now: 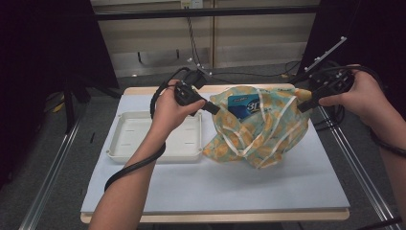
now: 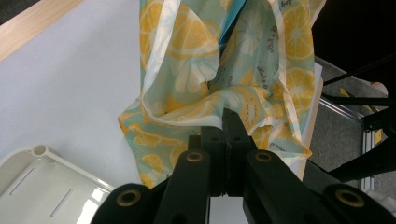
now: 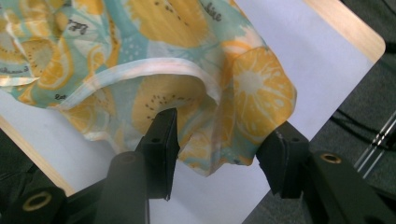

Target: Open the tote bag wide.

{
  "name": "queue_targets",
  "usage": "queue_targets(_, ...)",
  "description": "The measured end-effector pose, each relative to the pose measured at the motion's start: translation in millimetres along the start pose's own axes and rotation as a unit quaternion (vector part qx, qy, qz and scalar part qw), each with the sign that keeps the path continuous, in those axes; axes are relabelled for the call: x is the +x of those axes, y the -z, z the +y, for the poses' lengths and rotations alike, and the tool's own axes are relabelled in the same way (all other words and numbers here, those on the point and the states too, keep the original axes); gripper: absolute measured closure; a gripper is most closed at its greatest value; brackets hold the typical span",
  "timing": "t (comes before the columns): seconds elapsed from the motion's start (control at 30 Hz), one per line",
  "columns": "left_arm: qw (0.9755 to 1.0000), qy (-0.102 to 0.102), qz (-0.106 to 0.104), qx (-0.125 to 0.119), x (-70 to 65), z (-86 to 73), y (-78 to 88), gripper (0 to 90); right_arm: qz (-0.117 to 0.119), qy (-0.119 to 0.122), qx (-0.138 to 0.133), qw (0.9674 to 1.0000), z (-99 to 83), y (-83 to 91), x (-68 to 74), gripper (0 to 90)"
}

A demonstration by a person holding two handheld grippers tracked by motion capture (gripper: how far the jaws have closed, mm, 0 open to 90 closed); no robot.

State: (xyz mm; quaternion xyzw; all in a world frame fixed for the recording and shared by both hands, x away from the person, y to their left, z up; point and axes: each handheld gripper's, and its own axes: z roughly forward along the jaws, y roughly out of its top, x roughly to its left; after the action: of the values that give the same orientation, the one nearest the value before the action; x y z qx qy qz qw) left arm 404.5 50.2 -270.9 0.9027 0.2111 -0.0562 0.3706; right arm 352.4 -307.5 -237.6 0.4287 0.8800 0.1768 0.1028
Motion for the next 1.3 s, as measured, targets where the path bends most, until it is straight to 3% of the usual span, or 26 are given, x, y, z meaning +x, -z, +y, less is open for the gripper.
queue_targets(0.03,0.9999,-0.008,0.000,0.008,1.1,0.8,1.3,89.9,0.000,0.009,-0.005,0.9999,-0.3,1.8,-0.6,50.6)
queue_targets(0.2,1.0000,-0.005,0.005,0.006,1.1,3.5,3.0,89.9,0.002,0.013,-0.020,0.9997,2.6,12.3,2.7,49.4)
queue_targets(0.3,1.0000,-0.002,0.002,0.001,1.5,3.9,2.4,90.0,0.002,0.029,-0.024,0.9993,7.3,13.6,4.8,46.9)
queue_targets(0.37,1.0000,0.007,0.002,-0.003,0.9,3.7,2.4,90.0,-0.001,0.014,-0.020,0.9997,9.3,14.3,7.1,46.1)
queue_targets(0.43,1.0000,0.004,0.002,-0.002,1.7,3.6,2.9,90.0,-0.007,0.033,-0.020,0.9992,9.9,13.8,5.0,45.5)
queue_targets(0.77,1.0000,0.008,0.006,0.003,4.4,0.9,4.3,90.0,-0.008,0.016,-0.023,0.9996,0.7,20.1,-0.1,43.2)
queue_targets(0.87,1.0000,0.010,0.000,-0.003,4.7,1.0,3.3,90.0,-0.009,0.024,-0.032,0.9992,-0.7,23.2,-0.6,42.5)
queue_targets(1.07,0.9999,0.004,0.006,0.009,5.5,3.0,5.6,90.0,-0.008,0.047,-0.044,0.9979,9.1,28.3,7.1,42.5)
queue_targets(1.3,0.9999,0.010,0.006,0.007,5.8,2.5,5.8,90.0,-0.009,0.056,-0.048,0.9973,20.3,24.3,14.2,41.6)
